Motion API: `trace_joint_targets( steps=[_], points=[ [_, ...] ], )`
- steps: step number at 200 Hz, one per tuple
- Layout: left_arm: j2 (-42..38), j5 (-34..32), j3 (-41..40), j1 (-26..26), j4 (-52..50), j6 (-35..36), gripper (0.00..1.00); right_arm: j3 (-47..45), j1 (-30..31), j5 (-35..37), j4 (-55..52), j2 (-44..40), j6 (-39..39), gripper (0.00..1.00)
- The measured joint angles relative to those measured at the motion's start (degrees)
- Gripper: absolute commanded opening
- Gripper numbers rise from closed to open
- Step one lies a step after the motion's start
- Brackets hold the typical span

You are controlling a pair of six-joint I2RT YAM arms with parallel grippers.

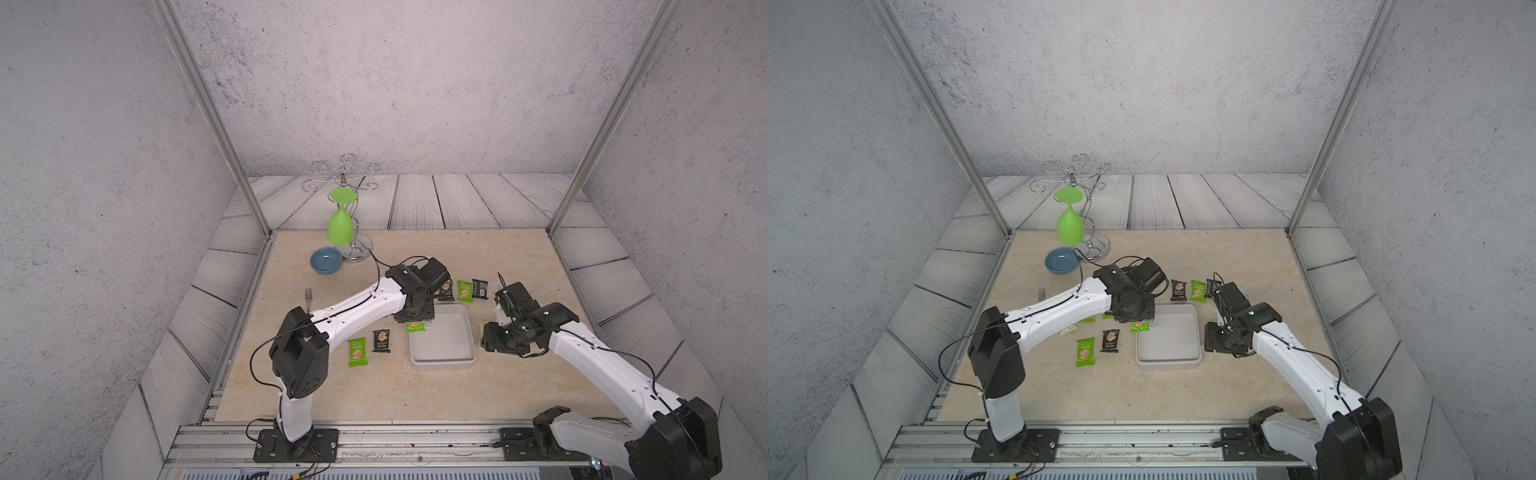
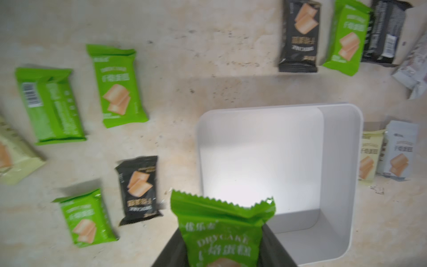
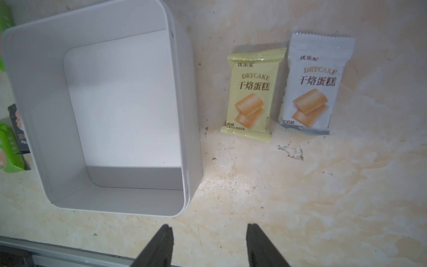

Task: Take the cookies out of the storage box
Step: Place the cookie at the center of the board.

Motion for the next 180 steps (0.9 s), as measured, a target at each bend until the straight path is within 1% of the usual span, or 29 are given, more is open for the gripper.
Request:
trace_joint_targets(
  steps=[52,109,142,180],
  points=[
    [-15.3,-2.6,-20.6,8.5,1.2,-0.2,0.47,1.0,0.0,0.0,0.1,2.1,0.2,0.56],
    [-29.3,-5.3,-36.9,16.1,3.6,0.4,0.48,3.1,0.0,0.0,0.2,6.5,0.2,0.56],
    [-32.9,-5.7,-44.2,20.0,6.1,0.8,0.48,5.0,0.0,0.7,0.2,8.6,0.2,0.56],
    [-32.4,-5.2,-49.0,21.7,10.2,1.4,0.48,6.6,0.0,1.3,0.3,9.6,0.2,0.56]
  ],
)
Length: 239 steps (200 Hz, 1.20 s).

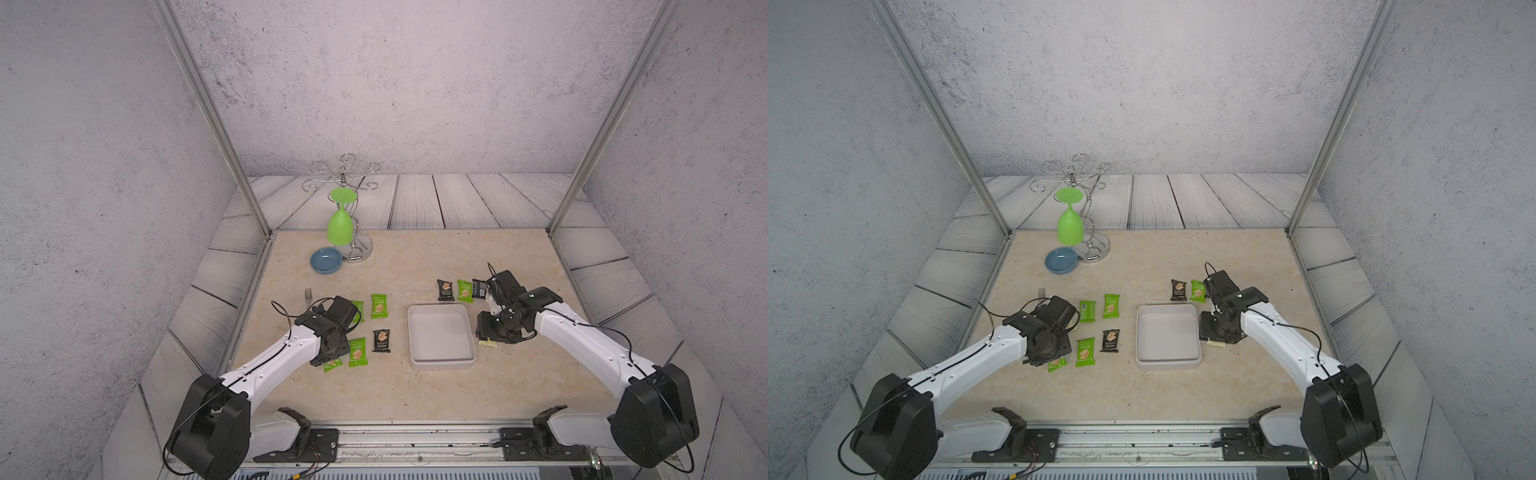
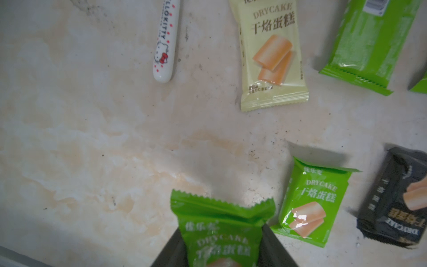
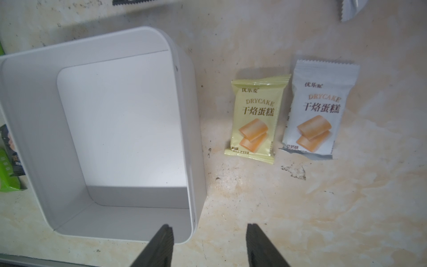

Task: Take the cookies out of the storage box
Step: Place the cookie at the center of the board, then reset both arms

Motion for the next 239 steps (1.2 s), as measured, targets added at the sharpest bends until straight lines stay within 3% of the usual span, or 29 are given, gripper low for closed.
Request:
trace_joint_targets(
  steps=[43,86,110,136,185,210,239],
  points=[
    [5.2,1.3,-1.3,1.0,4.8,1.0,0.48,0.7,0.0,2.6,0.0,0.3,0.0,0.56],
    [10.3,3.0,-1.3,1.8,7.5,2.6,0.49,1.0,0.0,9.6,1.9,0.0,-1.8,0.58],
    [10.9,3.5,-1.3,1.9,8.2,3.3,0.6,-1.0,-0.2,14.6,6.4,-1.7,-4.3,0.58],
    [10.9,3.8,-1.3,2.2,8.3,4.0,0.69,-5.2,-0.2,20.7,12.3,-5.6,-7.6,0.59],
    [9.5,3.8,1.9,3.1,5.5,5.4,0.74,-16.6,-0.7,32.6,29.6,-13.6,-15.6,0.65],
    [7.4,3.0,6.5,5.8,3.6,7.8,0.75,-20.8,-2.0,35.6,38.4,-12.0,-18.3,0.65],
    [3.7,-1.2,10.7,13.2,5.4,14.7,0.77,-23.1,-5.6,36.5,49.4,-5.4,-20.2,0.65]
  ],
)
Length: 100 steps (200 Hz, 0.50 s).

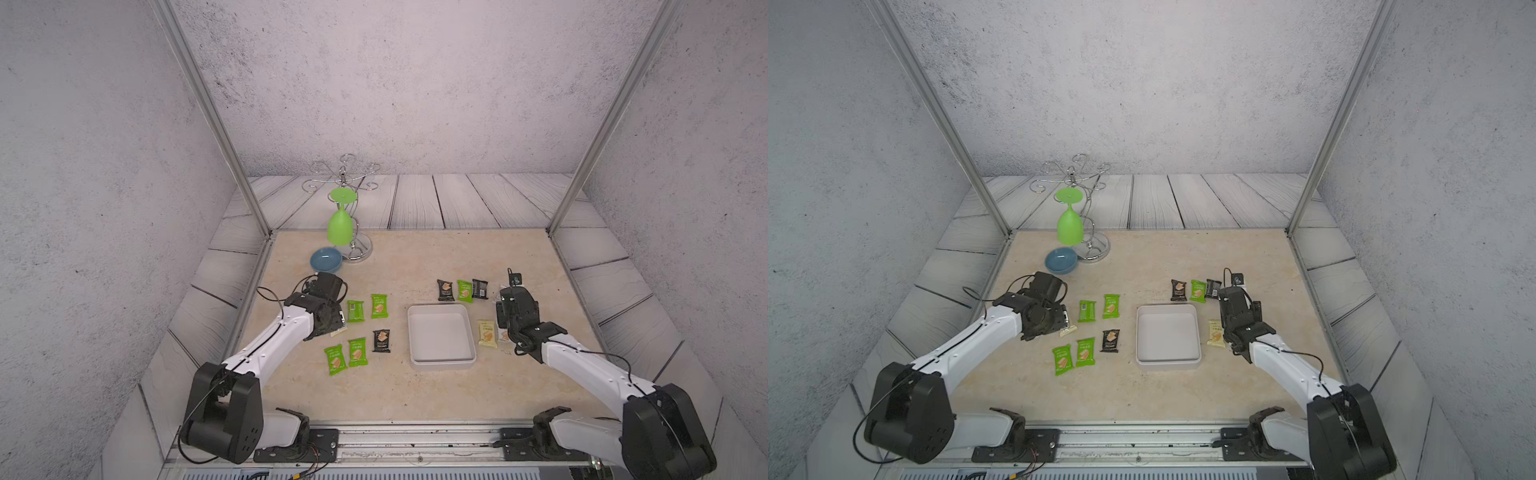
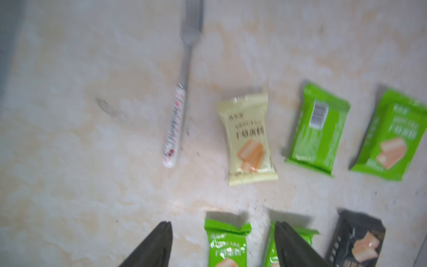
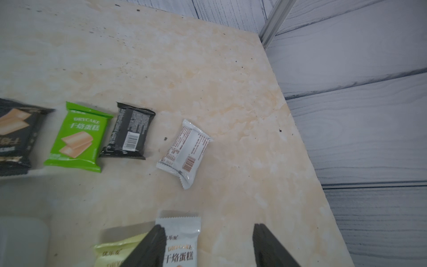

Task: Take the cookies out of the storage box
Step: Reset both arms

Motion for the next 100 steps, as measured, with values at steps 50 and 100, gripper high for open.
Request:
trace_joint_targets(
  steps=[50,100],
  points=[
    [-6.2,-4.7,-6.9,14.5,21.6,16.9,0.84,-4.9,-9.5,-3.0,19.3,9.1,0.5,0.67],
    [0.9,-2.8,-14.6,17.4,42.6,26.1,0.84,-11.4,-15.5,-8.8,40.1,13.4,-0.8,0.99]
  ],
)
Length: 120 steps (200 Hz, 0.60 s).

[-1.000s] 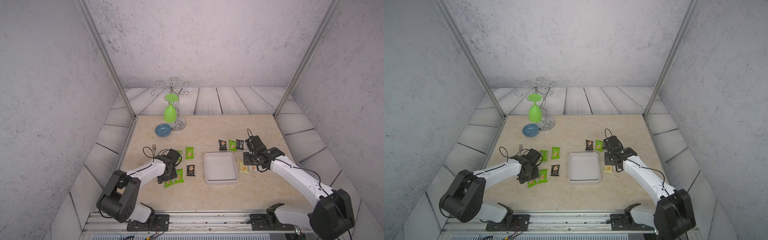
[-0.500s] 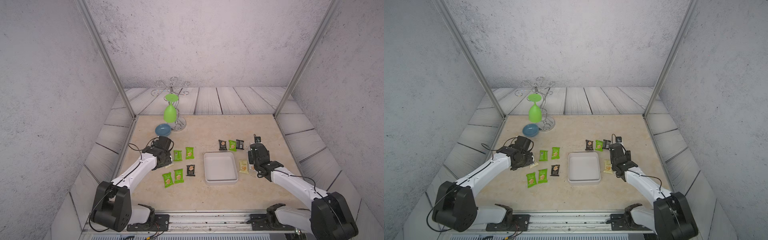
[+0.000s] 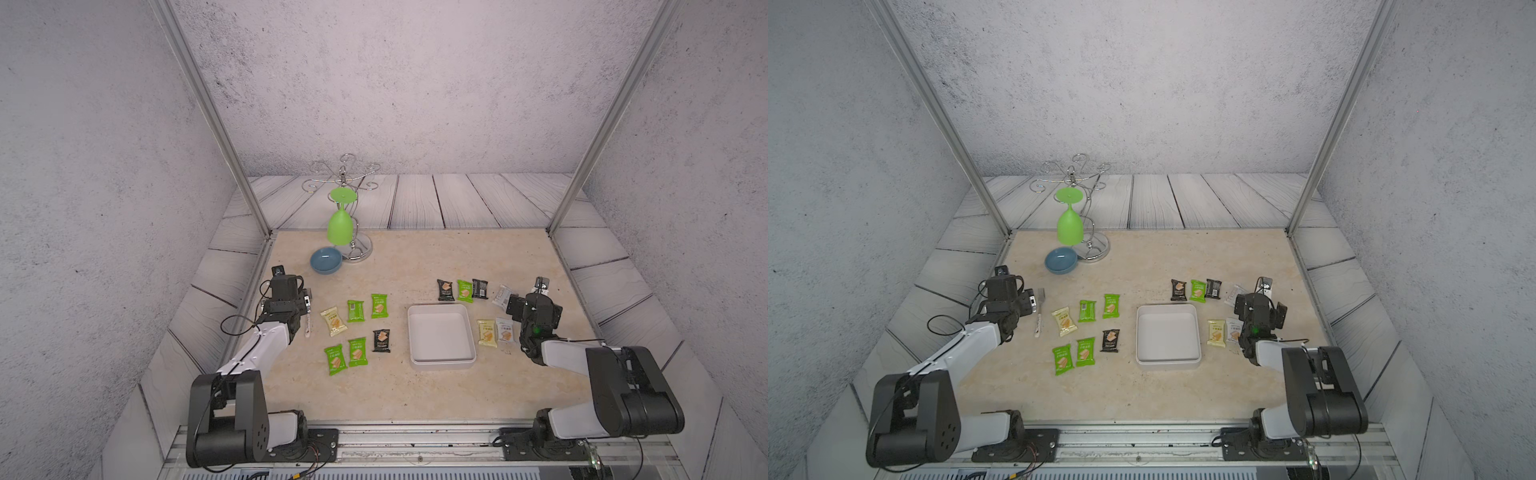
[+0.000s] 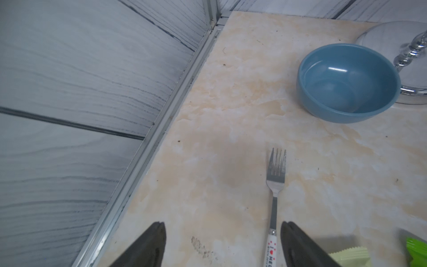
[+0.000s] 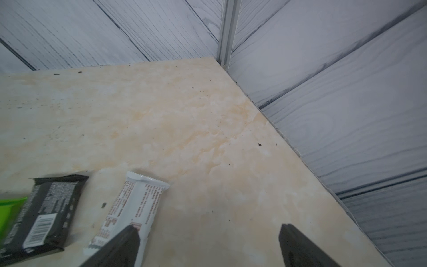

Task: Take the cookies out of the storage box
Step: Reset both arms

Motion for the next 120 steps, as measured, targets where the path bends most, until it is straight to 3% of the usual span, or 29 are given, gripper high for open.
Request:
trace_joint_targets(
  steps=[41,46,65,90,120],
  points=[
    [5.5,3.3,-4.5,0.4,15.6,1.0,0.87,0.9,-0.5,-5.2,5.1,5.0,-1.8,0.99],
    [6.2,3.6,-5.2,0.4,17.3,1.0,1.0,0.9,-0.4,-5.6,6.4,5.1,-2.0,0.99],
    [8.5,5.2,-7.2,0.0,22.3,1.7,0.98,1.2,-0.4,-6.1,7.2,5.0,-2.3,0.99],
    [11.2,5.0,-13.6,-1.6,36.4,2.8,0.98,2.3,-0.4,-6.7,5.6,4.4,-2.3,0.99],
    [11.8,3.7,-14.6,-2.6,39.0,3.1,0.98,2.5,-0.4,-8.5,4.7,4.4,-3.1,0.99]
  ],
)
